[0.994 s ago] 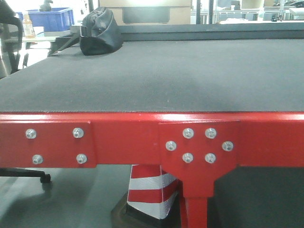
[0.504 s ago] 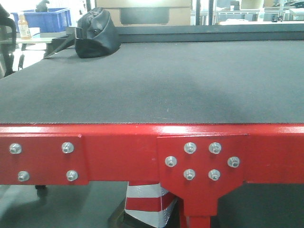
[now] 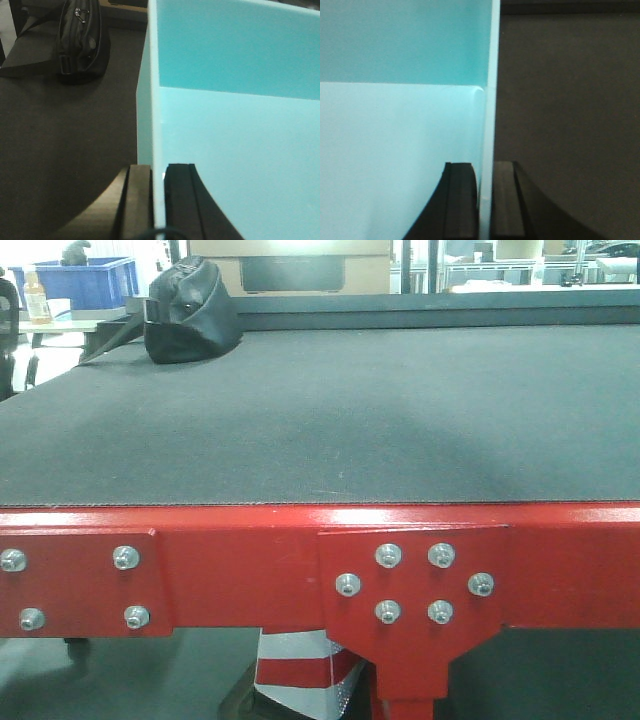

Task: Fetch blue bin and place on conveyor start
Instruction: 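Hold the bin with both grippers while the base drives to the red table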

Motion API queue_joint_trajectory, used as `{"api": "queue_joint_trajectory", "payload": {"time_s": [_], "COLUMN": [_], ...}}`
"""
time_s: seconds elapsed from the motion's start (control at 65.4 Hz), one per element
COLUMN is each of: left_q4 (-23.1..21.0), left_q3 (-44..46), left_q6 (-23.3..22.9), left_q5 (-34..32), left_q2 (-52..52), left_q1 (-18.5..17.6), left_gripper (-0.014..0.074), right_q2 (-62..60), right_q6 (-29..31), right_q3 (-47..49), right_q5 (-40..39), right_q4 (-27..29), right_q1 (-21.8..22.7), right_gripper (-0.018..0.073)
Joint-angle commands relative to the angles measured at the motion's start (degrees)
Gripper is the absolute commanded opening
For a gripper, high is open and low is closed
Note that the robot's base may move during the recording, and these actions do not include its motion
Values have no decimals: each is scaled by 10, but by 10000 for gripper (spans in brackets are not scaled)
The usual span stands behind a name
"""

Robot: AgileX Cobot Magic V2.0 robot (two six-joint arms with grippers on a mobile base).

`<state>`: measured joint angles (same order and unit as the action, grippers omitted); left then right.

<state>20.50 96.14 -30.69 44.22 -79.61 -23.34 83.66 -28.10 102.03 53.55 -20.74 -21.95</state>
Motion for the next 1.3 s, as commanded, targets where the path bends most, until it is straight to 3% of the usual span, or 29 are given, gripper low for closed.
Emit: {"api": "queue_joint_trajectory", "payload": {"time_s": [0.0,1.284], "left_q4": [22,22], "left_q3": [8,8], "left_q6": [2,2], "left_q5": [-21,-37], "left_q2": [10,10], "left_q1": [1,1], "left_gripper": [-111,-111], "right_q2": [-9,-9], "right_q6": [5,5], "right_q3": [5,5], "right_q5": [0,0], "right_q4": [-37,-32], "right_q1": [5,5], "right_gripper": [-165,-165]}}
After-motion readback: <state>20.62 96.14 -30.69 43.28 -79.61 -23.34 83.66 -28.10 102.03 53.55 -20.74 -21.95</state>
